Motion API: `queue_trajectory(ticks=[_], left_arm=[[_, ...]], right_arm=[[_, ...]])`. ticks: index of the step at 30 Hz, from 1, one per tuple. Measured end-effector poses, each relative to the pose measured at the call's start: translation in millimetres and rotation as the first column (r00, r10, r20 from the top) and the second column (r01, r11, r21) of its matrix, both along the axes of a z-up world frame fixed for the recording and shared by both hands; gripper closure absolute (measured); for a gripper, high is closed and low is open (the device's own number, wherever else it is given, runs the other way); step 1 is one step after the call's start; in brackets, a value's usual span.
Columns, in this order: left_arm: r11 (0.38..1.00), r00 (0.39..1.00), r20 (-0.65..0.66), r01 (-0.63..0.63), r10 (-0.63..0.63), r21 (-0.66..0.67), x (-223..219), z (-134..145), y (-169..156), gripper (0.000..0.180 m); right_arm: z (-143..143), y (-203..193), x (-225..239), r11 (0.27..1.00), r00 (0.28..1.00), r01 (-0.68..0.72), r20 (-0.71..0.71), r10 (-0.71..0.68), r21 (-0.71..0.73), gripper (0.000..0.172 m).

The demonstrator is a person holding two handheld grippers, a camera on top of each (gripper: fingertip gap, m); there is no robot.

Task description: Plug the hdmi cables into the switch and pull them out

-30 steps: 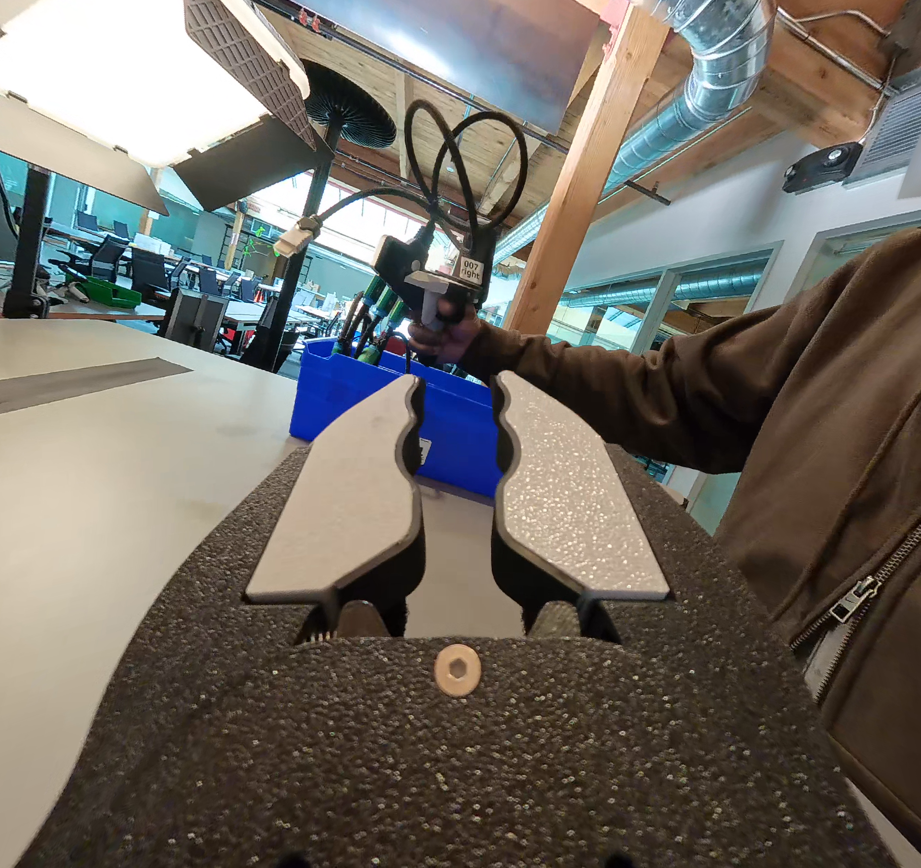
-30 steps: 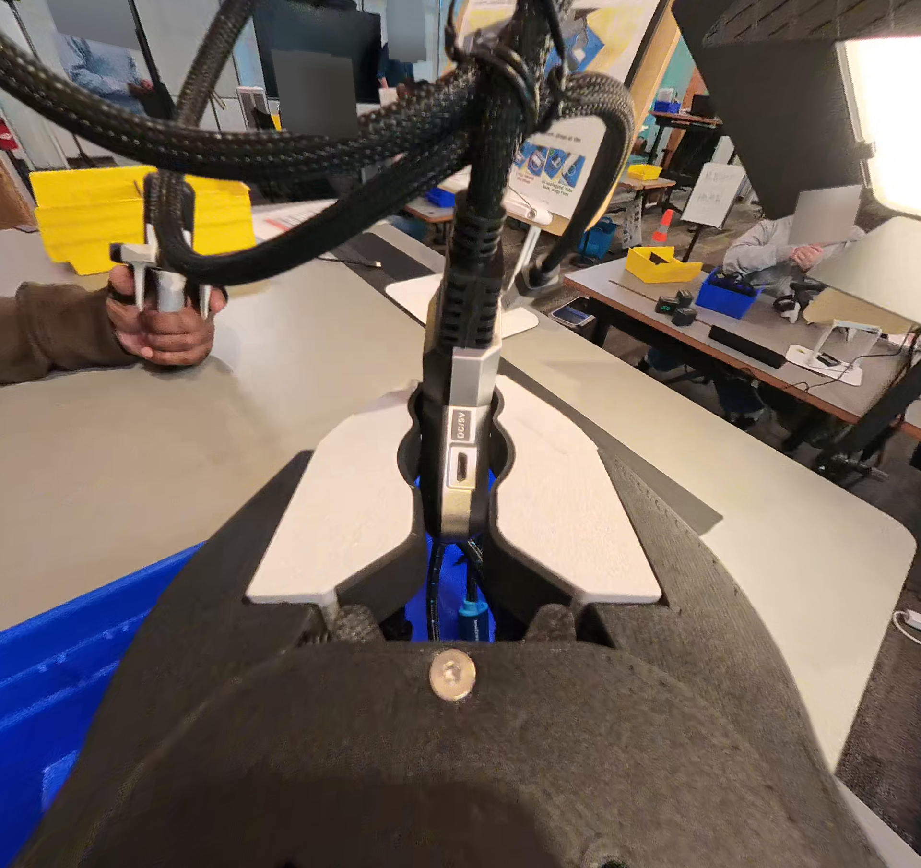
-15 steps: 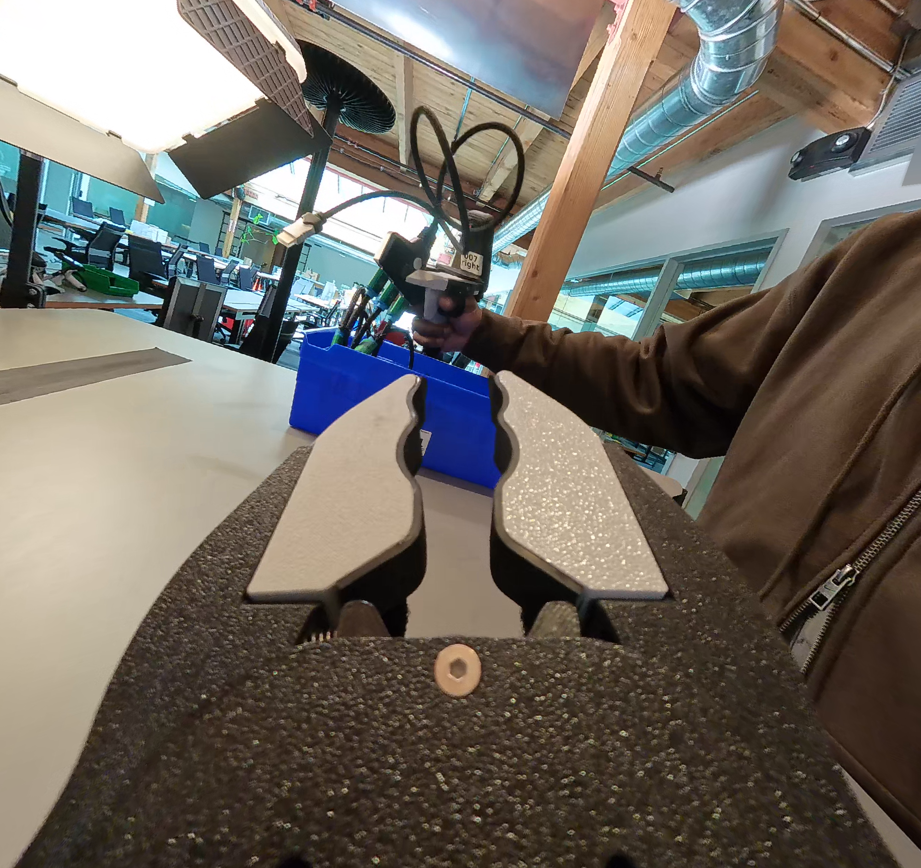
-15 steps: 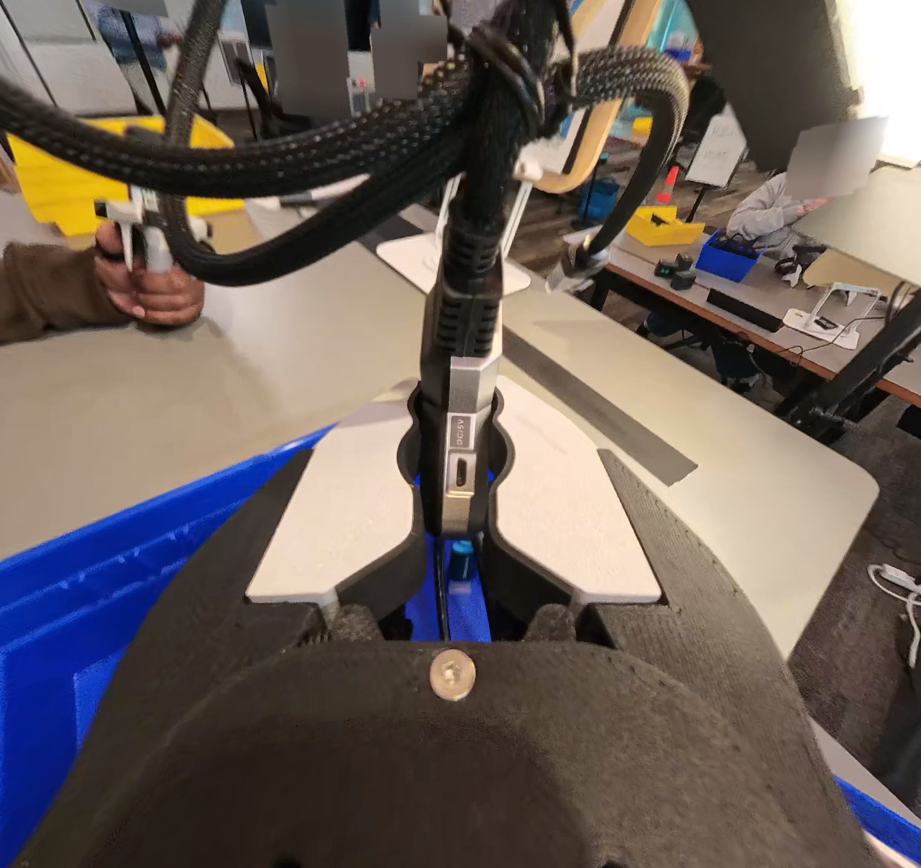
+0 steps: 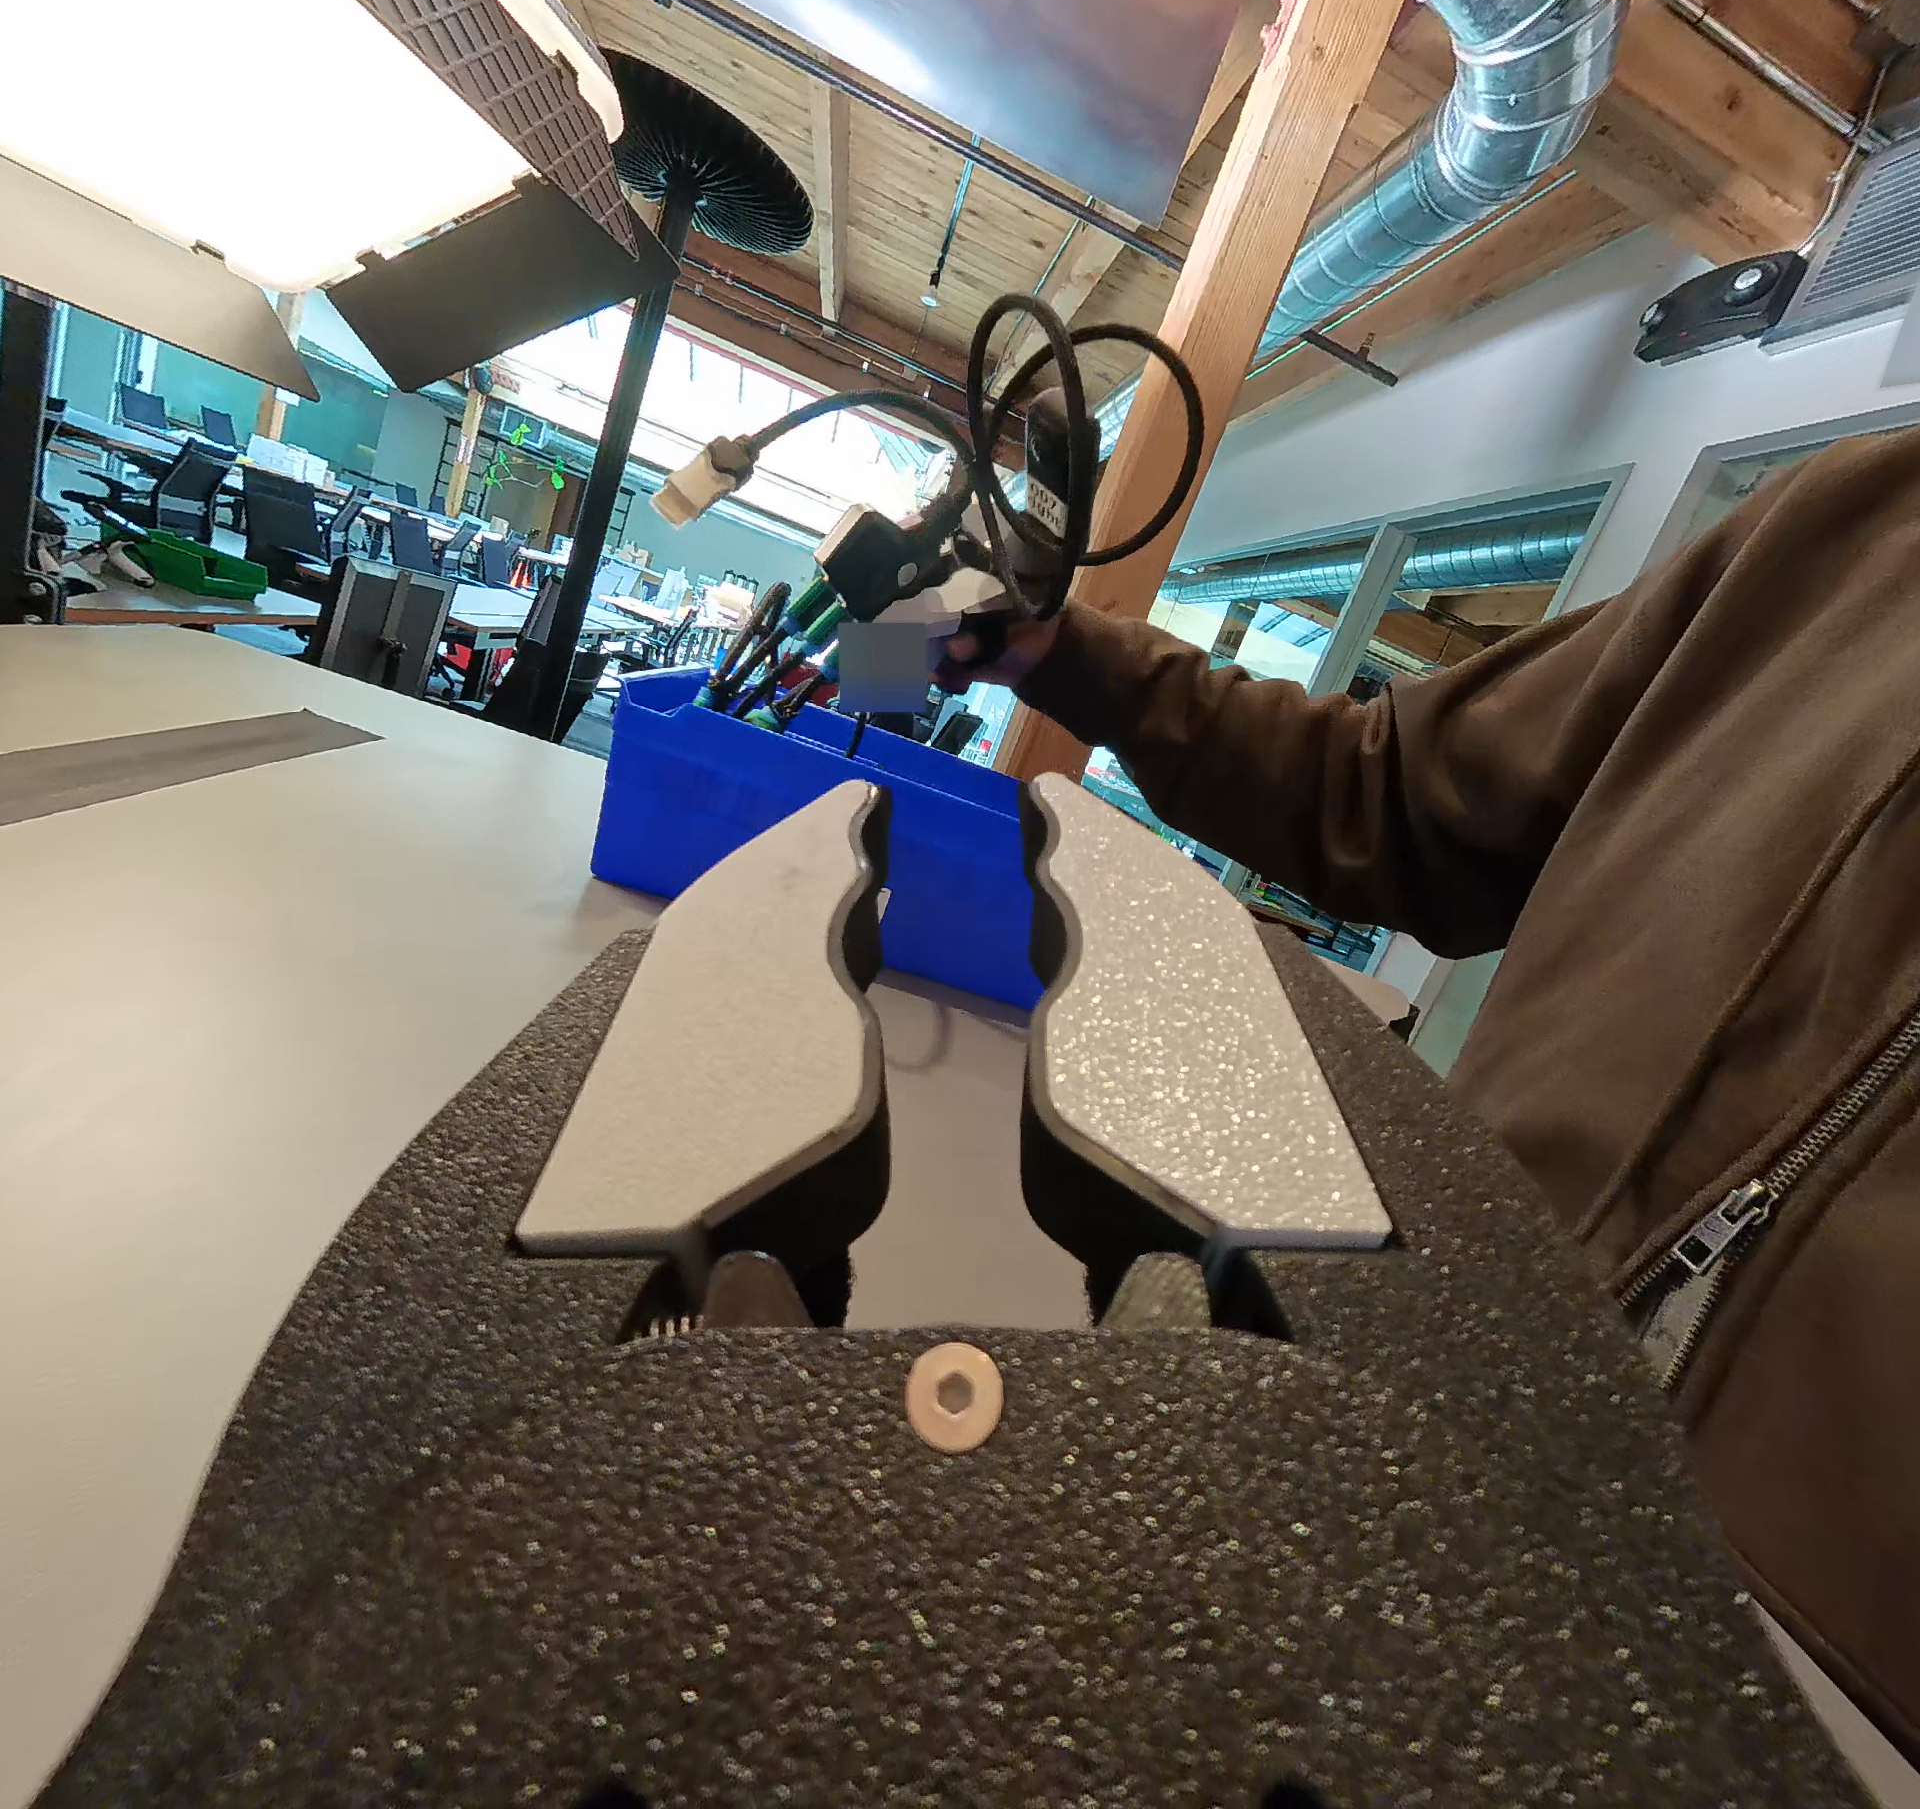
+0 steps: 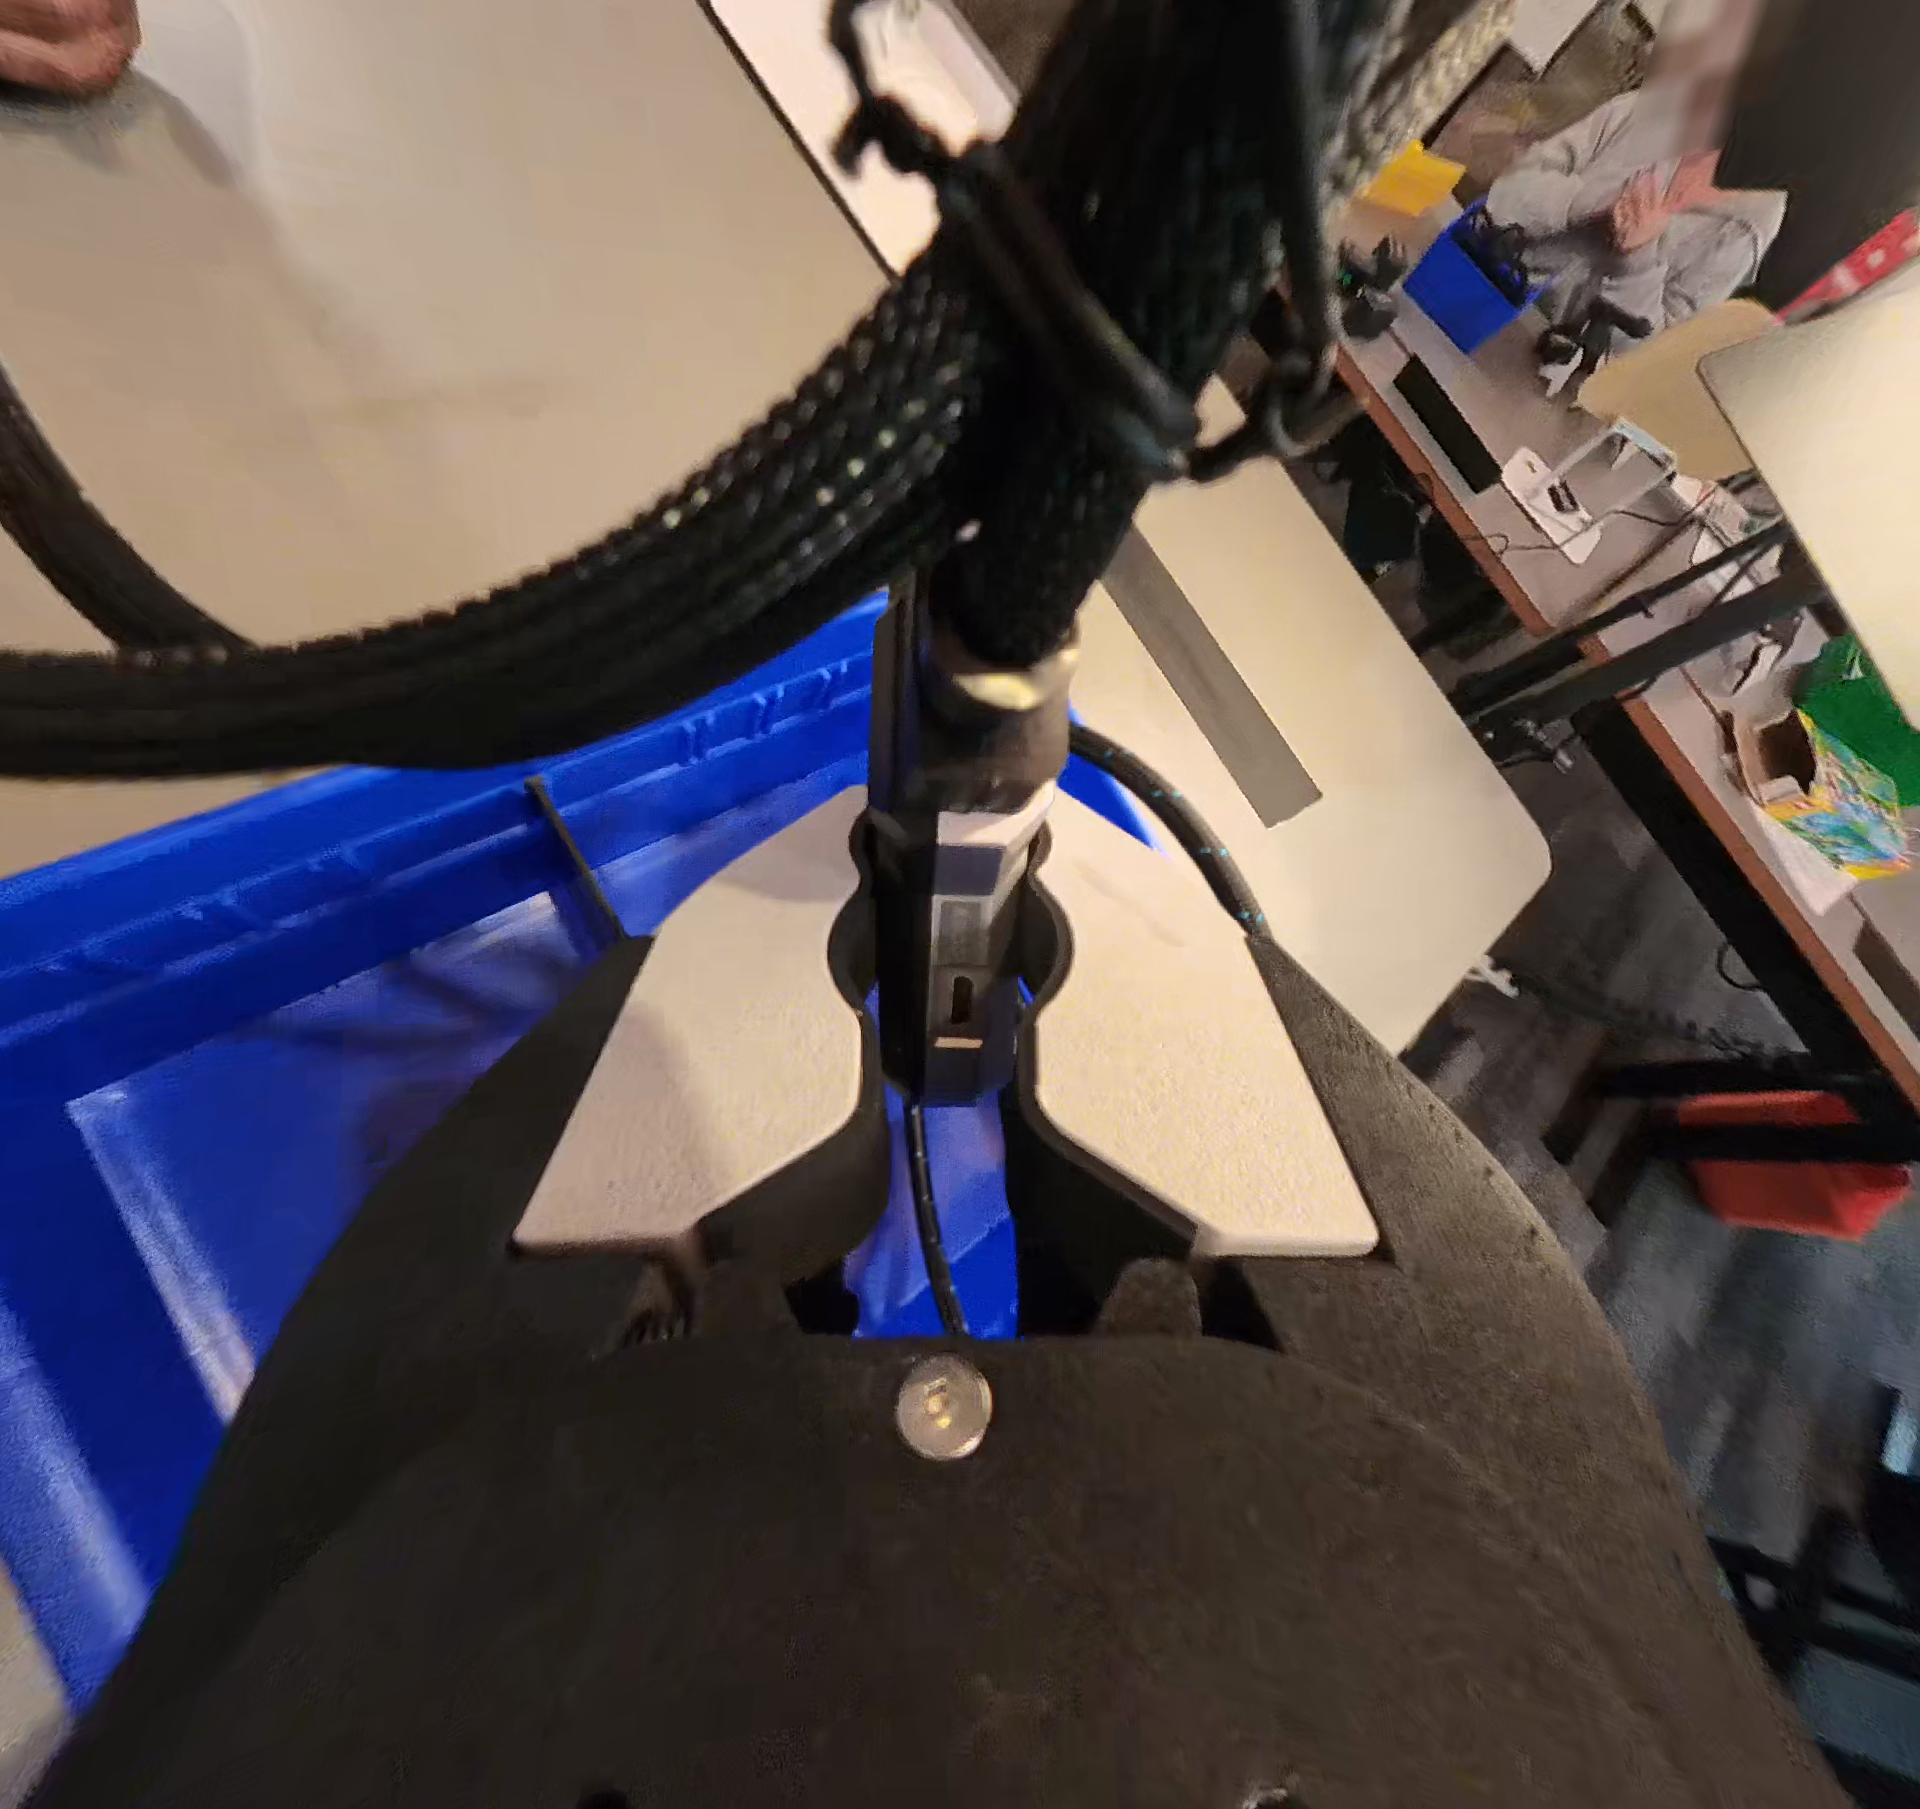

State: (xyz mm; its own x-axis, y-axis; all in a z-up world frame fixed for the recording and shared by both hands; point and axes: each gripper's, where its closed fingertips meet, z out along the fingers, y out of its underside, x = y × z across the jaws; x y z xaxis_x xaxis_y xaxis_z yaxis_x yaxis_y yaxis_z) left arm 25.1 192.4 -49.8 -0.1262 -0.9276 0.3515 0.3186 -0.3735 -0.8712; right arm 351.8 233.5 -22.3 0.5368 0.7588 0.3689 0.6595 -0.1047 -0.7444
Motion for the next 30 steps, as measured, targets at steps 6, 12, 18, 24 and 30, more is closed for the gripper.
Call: queue_trajectory(ticks=[6,12,18,24,30], left_arm=[[1.000,1.000,-0.008,0.012,-0.012,-0.004,2,-1,0,0.156],[1.000,1.000,-0.015,0.024,-0.025,-0.004,3,-1,-2,0.156],[0.999,0.999,-0.023,0.034,-0.034,0.000,5,-2,-3,0.156],[0.999,0.999,-0.021,0.040,-0.040,0.001,5,-2,-4,0.157],[0.999,0.999,-0.018,0.042,-0.042,-0.001,4,-1,-4,0.156]], right_arm=[[22,-4,-11,0.992,0.986,0.103,0.141,-0.091,-0.080,0.150],[62,0,-22,0.988,0.988,0.094,0.133,-0.078,-0.119,0.150],[39,10,-6,0.966,0.959,0.105,0.281,-0.036,-0.238,0.150],[-7,18,-11,0.897,0.977,0.099,0.214,-0.005,-0.430,0.150],[-46,31,-14,0.832,0.981,0.078,0.191,0.034,-0.549,0.150]])
